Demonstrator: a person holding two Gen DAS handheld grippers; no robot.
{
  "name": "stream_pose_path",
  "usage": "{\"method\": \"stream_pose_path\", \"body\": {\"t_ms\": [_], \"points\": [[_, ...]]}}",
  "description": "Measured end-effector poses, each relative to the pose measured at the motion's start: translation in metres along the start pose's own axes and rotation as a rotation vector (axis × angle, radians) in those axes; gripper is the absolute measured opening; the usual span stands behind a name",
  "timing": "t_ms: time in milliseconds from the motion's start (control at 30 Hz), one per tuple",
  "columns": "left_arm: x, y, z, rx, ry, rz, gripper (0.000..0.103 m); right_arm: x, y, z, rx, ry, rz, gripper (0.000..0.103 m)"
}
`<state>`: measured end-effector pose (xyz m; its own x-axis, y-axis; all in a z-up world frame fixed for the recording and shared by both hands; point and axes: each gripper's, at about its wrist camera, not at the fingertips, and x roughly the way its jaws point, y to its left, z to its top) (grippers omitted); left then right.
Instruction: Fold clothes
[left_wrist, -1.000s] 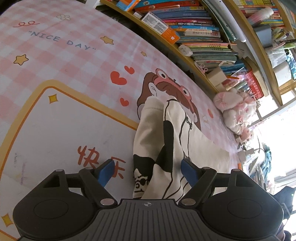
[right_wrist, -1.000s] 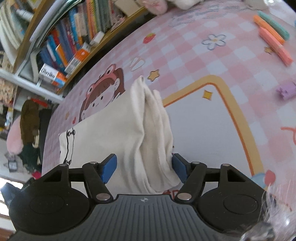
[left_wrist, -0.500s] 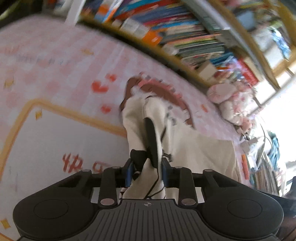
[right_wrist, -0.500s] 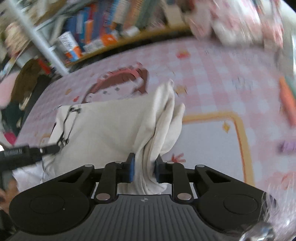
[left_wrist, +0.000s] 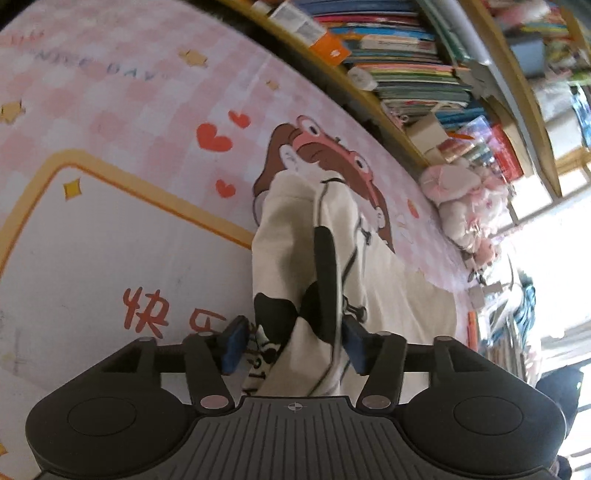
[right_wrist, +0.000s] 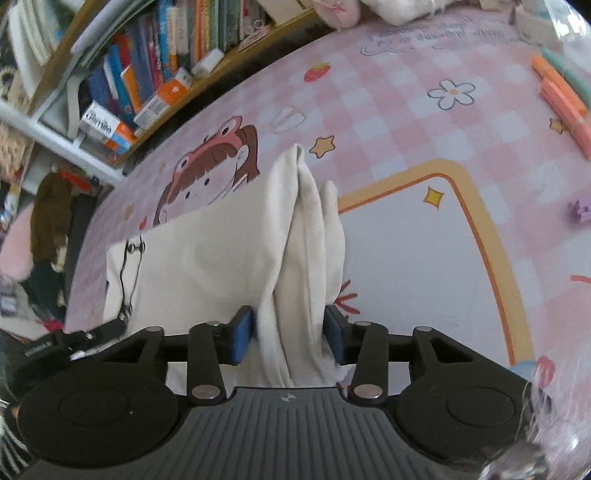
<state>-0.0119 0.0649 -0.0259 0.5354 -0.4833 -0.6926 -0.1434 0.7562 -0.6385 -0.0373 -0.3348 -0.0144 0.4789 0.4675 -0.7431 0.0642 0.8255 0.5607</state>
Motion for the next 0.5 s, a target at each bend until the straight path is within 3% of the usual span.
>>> {"method": "stream_pose_path", "body": {"t_ms": [100, 133, 167, 300, 333, 500], "points": [[0.005, -0.004, -0.002, -0.008, -0.018, -0.009, 0.052, 0.002, 0.003, 0.003, -0.015, 0.010, 0.003, 0.038], [0.007, -0.009, -0.004, 0.017, -0.020, 0.007, 0.040, 0.004, 0.007, 0.002, -0.035, 0.015, -0.006, 0.029], [0.008, -0.014, -0.006, 0.044, -0.019, 0.023, 0.035, 0.005, 0.012, 0.001, -0.067, 0.011, -0.018, 0.025], [-0.001, -0.027, -0.012, 0.121, -0.054, 0.045, 0.026, -0.007, 0.057, -0.019, -0.429, -0.104, -0.128, 0.018], [-0.003, -0.028, -0.012, 0.134, -0.059, 0.049, 0.026, -0.009, 0.059, -0.022, -0.450, -0.112, -0.129, 0.018], [-0.003, -0.018, -0.007, 0.102, -0.029, 0.029, 0.031, -0.006, 0.037, -0.014, -0.288, -0.066, -0.081, 0.021]]}}
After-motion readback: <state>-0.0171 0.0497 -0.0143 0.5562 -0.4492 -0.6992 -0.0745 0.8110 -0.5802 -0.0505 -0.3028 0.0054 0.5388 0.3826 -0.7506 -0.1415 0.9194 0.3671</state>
